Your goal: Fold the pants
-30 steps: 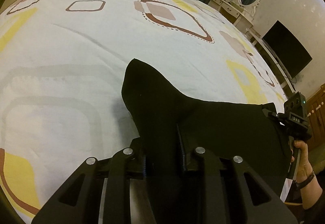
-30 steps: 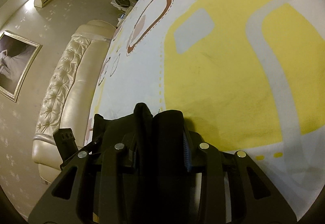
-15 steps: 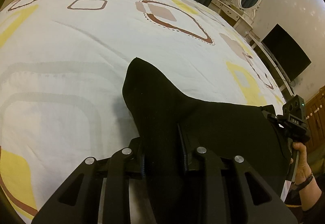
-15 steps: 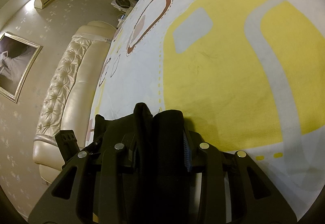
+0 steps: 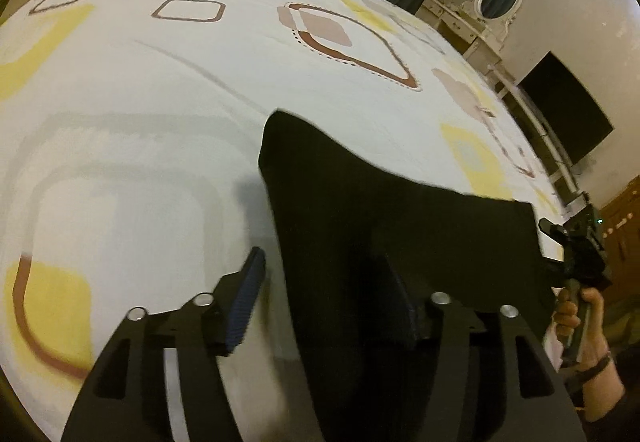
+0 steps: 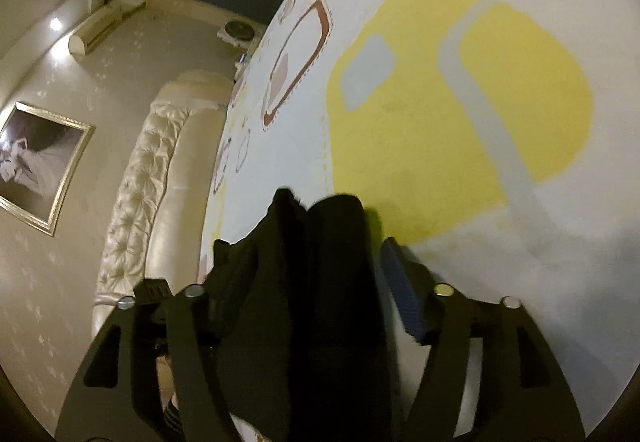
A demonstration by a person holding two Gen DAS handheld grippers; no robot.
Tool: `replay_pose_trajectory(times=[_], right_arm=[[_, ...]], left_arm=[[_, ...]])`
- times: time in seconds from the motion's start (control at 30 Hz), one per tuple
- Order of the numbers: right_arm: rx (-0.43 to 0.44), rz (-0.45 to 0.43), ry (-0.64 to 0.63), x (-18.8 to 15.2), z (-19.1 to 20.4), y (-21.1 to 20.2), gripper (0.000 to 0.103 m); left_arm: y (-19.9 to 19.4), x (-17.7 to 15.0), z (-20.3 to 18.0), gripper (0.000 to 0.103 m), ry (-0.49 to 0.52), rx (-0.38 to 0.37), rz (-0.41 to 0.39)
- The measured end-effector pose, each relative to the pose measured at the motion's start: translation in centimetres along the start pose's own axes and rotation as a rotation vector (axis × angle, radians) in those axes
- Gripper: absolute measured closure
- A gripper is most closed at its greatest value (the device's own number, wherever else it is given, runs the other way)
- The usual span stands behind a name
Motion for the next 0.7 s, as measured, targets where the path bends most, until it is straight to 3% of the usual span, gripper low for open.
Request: replay_pose_trajectory(times=[0.07, 0.23, 0.37, 0.7], right_arm=[[-0.005, -0.005, -0.007, -1.0, 0.0, -1.4, 0.032], [-0.038, -0.002, -0.035, -4.3, -0.6, -3.9, 0.031], [-0.007, -0.001, -0.026, -6.3, -0.7, -4.6, 0.031], [-0.015, 0.040, -0.047, -8.3, 0.6, -2.7, 0.029]], left_arm=[[-1.4, -1.4, 0.2, 0.030, -0.017, -0.013, -0.003], [-4.6, -6.2, 0.7, 0.029, -0.088, -0.074, -0.009], [-4.7, -8.8, 1.0, 0.029, -0.182, -0.134, 0.002], [-2.8, -8.8, -2.1, 0.029, -0.231, -0.245, 0.028]])
Point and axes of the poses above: each gripper's, at about its wrist camera, not at the fingertips, and y roughly the way its jaws point, z to its left, x to its top, the point moved 3 cm from there along y, roughly the way its jaws point, and after that the axes turned 2 degrees about -z, right-handed, at the moved point
